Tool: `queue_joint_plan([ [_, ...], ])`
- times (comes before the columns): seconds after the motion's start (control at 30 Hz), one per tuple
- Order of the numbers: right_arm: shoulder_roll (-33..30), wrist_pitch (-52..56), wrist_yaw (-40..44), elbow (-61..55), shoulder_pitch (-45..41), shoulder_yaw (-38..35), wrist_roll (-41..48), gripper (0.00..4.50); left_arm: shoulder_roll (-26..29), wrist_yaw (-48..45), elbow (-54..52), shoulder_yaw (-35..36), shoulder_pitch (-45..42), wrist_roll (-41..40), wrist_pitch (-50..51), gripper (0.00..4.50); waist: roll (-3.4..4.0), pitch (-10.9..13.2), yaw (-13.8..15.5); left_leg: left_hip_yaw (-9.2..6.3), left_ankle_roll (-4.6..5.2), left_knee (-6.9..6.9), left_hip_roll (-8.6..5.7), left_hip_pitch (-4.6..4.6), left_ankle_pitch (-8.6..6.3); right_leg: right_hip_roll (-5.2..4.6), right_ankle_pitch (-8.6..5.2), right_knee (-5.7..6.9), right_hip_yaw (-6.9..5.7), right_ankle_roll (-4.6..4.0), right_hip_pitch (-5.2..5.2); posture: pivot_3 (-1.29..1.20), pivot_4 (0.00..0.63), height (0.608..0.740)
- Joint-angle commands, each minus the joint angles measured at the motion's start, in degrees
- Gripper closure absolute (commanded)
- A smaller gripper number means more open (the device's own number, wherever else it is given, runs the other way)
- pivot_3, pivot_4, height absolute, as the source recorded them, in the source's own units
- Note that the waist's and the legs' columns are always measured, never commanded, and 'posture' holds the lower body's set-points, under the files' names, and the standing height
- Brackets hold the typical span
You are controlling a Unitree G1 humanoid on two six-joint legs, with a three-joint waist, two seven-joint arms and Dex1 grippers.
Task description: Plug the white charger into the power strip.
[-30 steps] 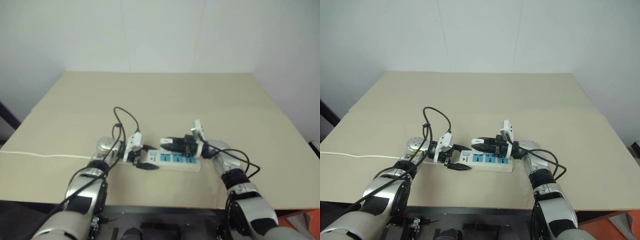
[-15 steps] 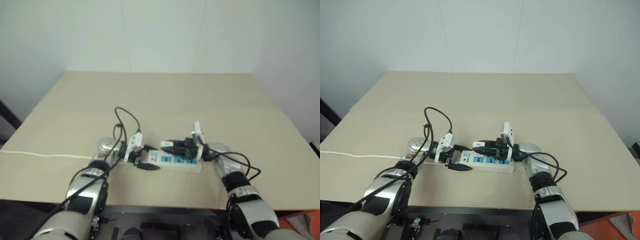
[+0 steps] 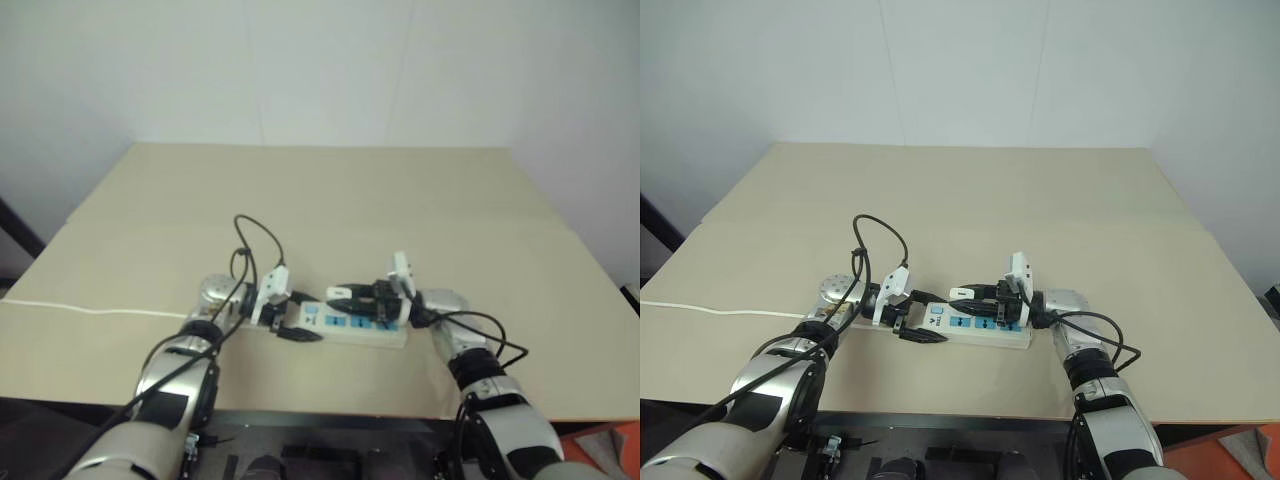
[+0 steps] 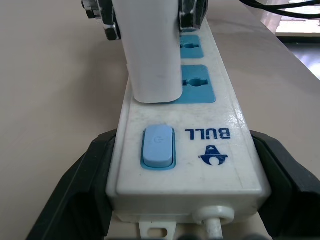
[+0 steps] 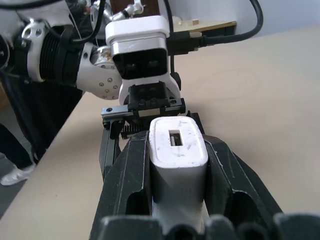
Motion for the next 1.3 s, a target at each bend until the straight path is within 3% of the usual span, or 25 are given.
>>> queue_joint_plan([
  [0.03, -2.7, -0.6, 0.4, 2.6, 2.6, 1.4, -3.9, 3.38, 1.0, -0.6, 0.5, -0.8, 0.4, 0.6, 0.7, 1.21, 0.00, 0.0, 0.0, 0.00, 0.00, 0.00, 0.00, 0.01, 0.00, 0.00, 0.00, -0.01, 0.00, 0.00, 0.02, 0.00, 0.150, 0.740],
  [0.37, -1.9, -2.8, -4.7, 5.2, 2.6, 3.5, -6.2, 3.38, 1.1, -0.8, 0.4, -0.9, 0.7, 0.4, 0.7, 1.21, -0.02, 0.0, -0.3, 0.00, 0.00, -0.07, 0.01, 0.47, 0.00, 0.00, -0.10, -0.06, 0.00, 0.14, 0.48, 0.00, 0.150, 0.740],
  [0.67, -2.2, -8.0, -3.7, 7.2, 3.3, 3.4, -5.5, 3.38, 1.3, -0.6, 0.4, -1.0, 0.8, 0.5, 0.6, 1.21, -0.04, -0.1, -0.4, 0.00, 0.00, -0.13, 0.02, 0.63, -0.01, 0.01, -0.22, -0.10, 0.00, 0.34, 0.61, 0.00, 0.150, 0.740],
  [0.7, -2.4, -7.6, -3.3, 7.2, 3.3, 3.5, -5.4, 2.66, 1.3, -0.6, 0.4, -1.0, 0.8, 0.6, 0.6, 1.21, -0.05, -0.2, -0.4, 0.00, 0.00, -0.13, 0.02, 0.66, 0.00, 0.01, -0.22, -0.10, 0.00, 0.35, 0.63, 0.00, 0.150, 0.740],
  [0.97, -2.5, -3.3, -2.0, 8.2, 1.7, 3.1, -5.3, 0.01, 1.4, -0.6, 0.5, -1.2, 0.7, 0.7, 0.9, 1.21, -0.36, -0.4, -0.6, 0.00, 0.00, -0.23, 0.06, 0.79, -0.01, 0.04, -0.24, -0.10, 0.01, 0.32, 0.69, 0.00, 0.150, 0.740],
  [1.3, -3.2, -5.1, -0.9, 6.2, 2.4, 1.9, -4.6, 0.01, 1.5, -0.5, 0.4, -1.3, 1.0, 0.7, 0.7, 1.21, -0.37, -0.4, -0.6, 0.00, 0.00, -0.25, 0.07, 0.79, -0.01, 0.05, -0.26, -0.12, 0.01, 0.34, 0.69, 0.00, 0.150, 0.740],
])
